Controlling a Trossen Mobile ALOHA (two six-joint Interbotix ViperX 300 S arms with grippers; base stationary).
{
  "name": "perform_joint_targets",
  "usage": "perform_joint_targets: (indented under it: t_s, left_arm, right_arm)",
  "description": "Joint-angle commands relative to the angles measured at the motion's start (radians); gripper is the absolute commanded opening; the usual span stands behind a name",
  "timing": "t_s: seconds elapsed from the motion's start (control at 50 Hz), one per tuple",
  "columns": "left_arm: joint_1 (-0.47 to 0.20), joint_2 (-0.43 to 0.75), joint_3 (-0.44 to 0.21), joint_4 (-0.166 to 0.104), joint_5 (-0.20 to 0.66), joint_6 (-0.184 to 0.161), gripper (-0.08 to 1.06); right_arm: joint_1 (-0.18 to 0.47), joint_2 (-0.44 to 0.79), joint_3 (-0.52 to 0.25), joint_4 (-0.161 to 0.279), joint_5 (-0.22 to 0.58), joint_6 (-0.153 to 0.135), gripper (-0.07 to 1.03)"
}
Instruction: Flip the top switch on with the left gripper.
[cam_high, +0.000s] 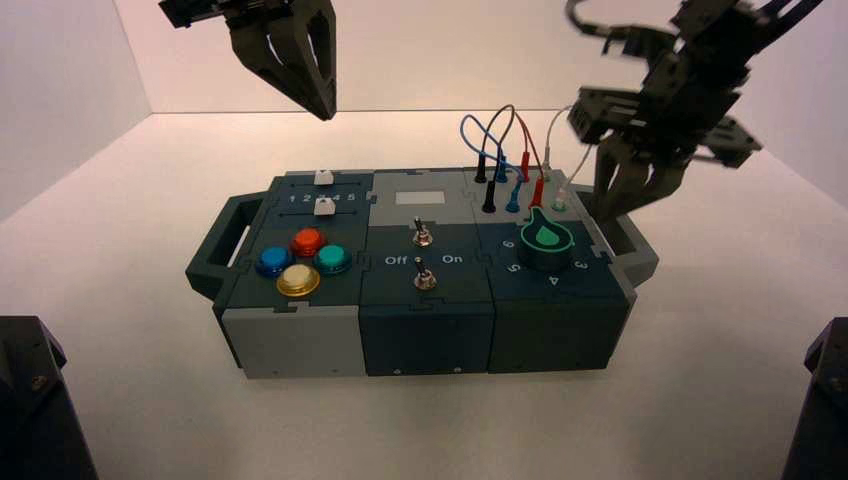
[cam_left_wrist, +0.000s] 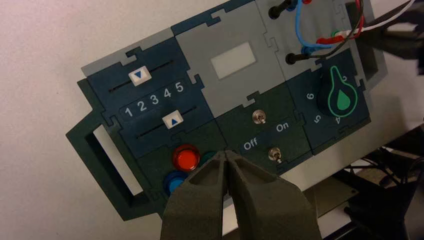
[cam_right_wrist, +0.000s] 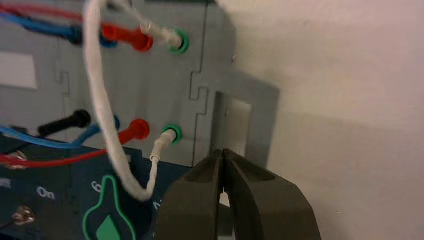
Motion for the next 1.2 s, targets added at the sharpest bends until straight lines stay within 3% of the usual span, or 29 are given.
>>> perform_joint_targets:
  t_s: [0.02, 0.34, 0.46, 0.8, 1.2]
  left_arm:
    - [-0.003, -0.003, -0.029, -0.003, 0.009, -0.008, -0.03]
    - [-0.014, 0.072, -0.043, -0.031, 0.06, -0.014, -0.03]
    - [-0.034, 0.129, -0.06, -0.067, 0.064, -0.025, -0.03]
    - [-0.086, 0.296, -0.144, -0.067, 0.106, -0.069, -0.03]
    - [-0.1, 0.405, -0.222, -0.064, 0.15, -0.081, -0.03]
  right_arm:
    - [0.034, 0.043, -0.035, 0.005, -0.005, -0.003, -0.03]
    - [0.048, 0.112, -0.074, -0.005, -0.018, -0.009, -0.03]
    - [0.048, 0.114, -0.074, -0.006, -0.028, -0.009, -0.03]
    - [0.051, 0.133, -0.087, -0.012, -0.026, -0.009, -0.02]
    - [0.052, 0.14, -0.092, -0.015, -0.026, -0.017, -0.03]
